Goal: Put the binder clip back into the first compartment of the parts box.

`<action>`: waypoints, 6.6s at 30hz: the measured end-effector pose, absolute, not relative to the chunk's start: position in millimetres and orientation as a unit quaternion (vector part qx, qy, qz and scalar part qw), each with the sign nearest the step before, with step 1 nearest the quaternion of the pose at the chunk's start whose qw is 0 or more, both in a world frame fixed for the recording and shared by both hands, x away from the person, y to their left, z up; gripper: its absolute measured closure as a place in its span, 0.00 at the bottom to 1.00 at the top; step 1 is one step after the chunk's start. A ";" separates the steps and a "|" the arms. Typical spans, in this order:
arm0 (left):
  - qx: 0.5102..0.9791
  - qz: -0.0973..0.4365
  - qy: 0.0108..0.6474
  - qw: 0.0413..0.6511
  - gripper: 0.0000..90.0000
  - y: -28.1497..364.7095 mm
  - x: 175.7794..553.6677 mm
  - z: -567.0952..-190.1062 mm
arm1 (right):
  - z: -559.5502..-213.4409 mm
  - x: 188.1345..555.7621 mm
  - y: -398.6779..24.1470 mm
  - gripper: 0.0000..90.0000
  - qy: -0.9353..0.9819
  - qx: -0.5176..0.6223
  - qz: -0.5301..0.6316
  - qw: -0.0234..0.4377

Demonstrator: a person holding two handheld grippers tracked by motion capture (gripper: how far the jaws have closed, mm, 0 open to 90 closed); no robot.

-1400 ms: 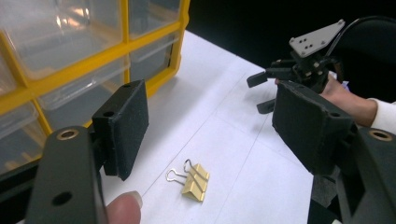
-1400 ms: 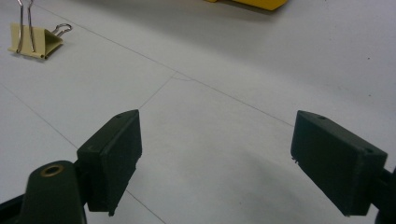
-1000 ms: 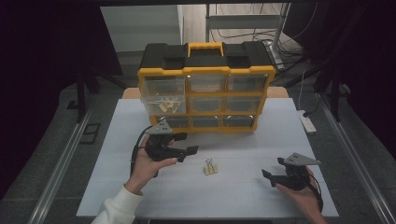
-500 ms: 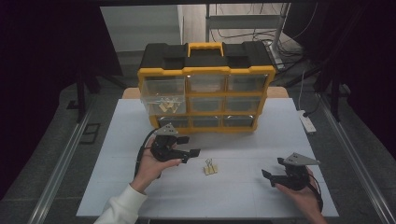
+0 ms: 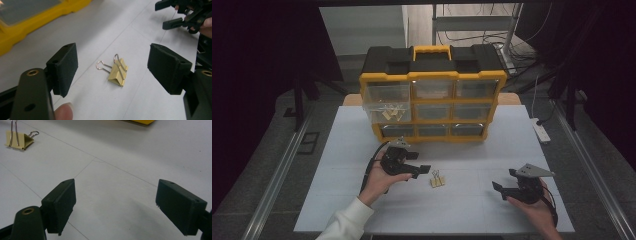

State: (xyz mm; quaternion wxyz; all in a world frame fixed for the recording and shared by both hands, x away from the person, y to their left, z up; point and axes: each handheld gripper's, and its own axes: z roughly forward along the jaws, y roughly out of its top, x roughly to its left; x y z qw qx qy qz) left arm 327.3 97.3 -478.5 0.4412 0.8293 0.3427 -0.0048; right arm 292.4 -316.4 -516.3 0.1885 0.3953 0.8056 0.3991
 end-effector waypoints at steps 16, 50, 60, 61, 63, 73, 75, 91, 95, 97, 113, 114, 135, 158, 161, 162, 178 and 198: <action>0.847 -0.037 0.341 0.405 0.26 69.3 339.6 -503.1 | -516.2 292.4 -315.9 0.18 0.806 0.393 0.399 0.190; 0.837 -0.032 0.285 0.467 0.99 65.7 320.2 -478.4 | -516.4 292.3 -316.5 0.18 0.807 0.391 0.402 0.187; 0.804 -0.006 0.283 0.523 0.99 90.2 301.6 -440.8 | -515.9 292.1 -318.3 0.19 0.802 0.393 0.410 0.184; 0.803 -0.003 0.283 0.525 0.99 92.2 300.4 -437.1 | -515.9 292.0 -318.3 0.19 0.802 0.392 0.411 0.184; 0.795 -0.003 0.283 0.537 0.99 96.2 298.2 -428.6 | -515.9 291.9 -317.8 0.19 0.803 0.390 0.411 0.184; 0.771 0.030 0.256 0.582 0.99 105.9 283.1 -383.1 | -514.6 288.7 -318.4 0.19 0.803 0.393 0.407 0.188; 0.766 0.039 0.253 0.590 0.99 107.2 279.6 -372.1 | -514.4 288.4 -318.1 0.19 0.803 0.393 0.407 0.188; 0.725 0.079 0.259 0.633 0.99 138.2 292.6 -289.8 | -514.8 290.4 -317.8 0.19 0.803 0.393 0.407 0.188; 0.715 0.091 0.262 0.642 0.99 145.1 297.9 -279.5 | -514.6 289.9 -317.3 0.19 0.804 0.391 0.407 0.188; 0.712 0.095 0.261 0.645 0.99 147.4 300.4 -276.3 | -514.8 289.9 -317.0 0.19 0.804 0.391 0.406 0.188; 0.703 0.157 0.290 0.629 0.99 163.9 320.8 -262.2 | -514.8 290.2 -317.4 0.19 0.805 0.391 0.406 0.188; 0.702 0.163 0.294 0.628 0.99 166.8 324.1 -262.1 | -514.8 290.1 -317.4 0.19 0.805 0.391 0.406 0.188; 0.695 0.194 0.376 0.581 0.99 187.4 367.1 -280.7 | -514.7 288.7 -317.4 0.18 0.805 0.391 0.405 0.188; 0.697 0.156 0.329 0.618 0.31 186.9 331.8 -286.2 | -514.0 287.8 -318.1 0.18 0.805 0.391 0.404 0.189; 0.706 0.152 0.312 0.618 0.29 184.9 315.4 -291.0 | -513.9 287.4 -318.1 0.18 0.804 0.394 0.403 0.192; 0.710 0.149 0.305 0.617 0.28 184.5 308.5 -293.7 | -513.9 287.4 -318.1 0.18 0.804 0.393 0.403 0.192; 0.764 0.145 0.314 0.545 0.26 166.0 262.0 -395.9 | -513.1 287.0 -318.9 0.18 0.801 0.391 0.410 0.194; 0.781 0.116 0.374 0.485 0.25 178.5 266.4 -485.2 | -511.9 285.9 -320.4 0.18 0.797 0.389 0.416 0.199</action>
